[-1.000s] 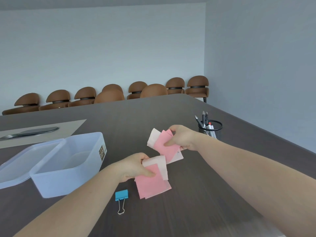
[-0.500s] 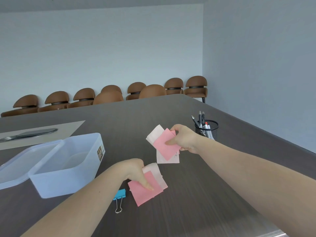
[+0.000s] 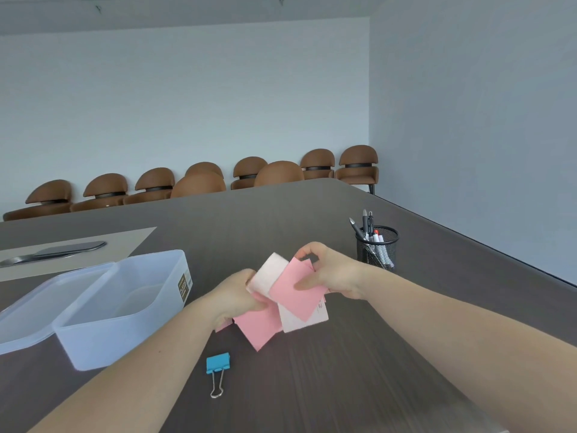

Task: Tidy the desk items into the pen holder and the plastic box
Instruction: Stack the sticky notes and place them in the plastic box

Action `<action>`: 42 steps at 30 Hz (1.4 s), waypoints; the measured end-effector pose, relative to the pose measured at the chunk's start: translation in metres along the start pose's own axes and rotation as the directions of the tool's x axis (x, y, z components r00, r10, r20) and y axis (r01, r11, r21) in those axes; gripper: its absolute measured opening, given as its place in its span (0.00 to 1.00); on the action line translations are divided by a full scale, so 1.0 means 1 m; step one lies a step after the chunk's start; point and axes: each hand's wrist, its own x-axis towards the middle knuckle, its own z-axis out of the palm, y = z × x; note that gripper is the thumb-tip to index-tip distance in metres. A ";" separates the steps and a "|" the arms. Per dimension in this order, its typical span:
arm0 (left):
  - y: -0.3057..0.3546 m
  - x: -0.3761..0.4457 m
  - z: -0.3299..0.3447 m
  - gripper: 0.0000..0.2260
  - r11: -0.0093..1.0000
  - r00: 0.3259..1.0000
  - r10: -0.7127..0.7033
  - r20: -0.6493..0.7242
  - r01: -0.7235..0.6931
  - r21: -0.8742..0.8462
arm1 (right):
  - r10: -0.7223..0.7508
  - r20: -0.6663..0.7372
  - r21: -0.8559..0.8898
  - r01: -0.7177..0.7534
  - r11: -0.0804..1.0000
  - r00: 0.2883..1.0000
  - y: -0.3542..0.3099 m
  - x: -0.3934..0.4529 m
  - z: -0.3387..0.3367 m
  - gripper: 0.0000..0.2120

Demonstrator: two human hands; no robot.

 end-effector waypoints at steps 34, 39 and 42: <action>-0.001 0.056 0.053 0.25 0.756 0.832 -0.153 -0.533 -0.249 -0.605 | -0.116 -0.315 0.354 0.230 0.906 0.942 0.043 0.059 0.063 0.25; 0.003 0.065 0.059 0.19 0.816 0.744 -0.138 -0.654 -0.289 -0.501 | -0.194 -0.342 0.334 0.312 0.889 0.919 0.046 0.061 0.059 0.31; 0.001 0.068 0.064 0.19 0.855 0.704 -0.087 -0.705 -0.310 -0.416 | -0.254 -0.286 0.305 0.340 0.890 0.924 0.046 0.056 0.052 0.35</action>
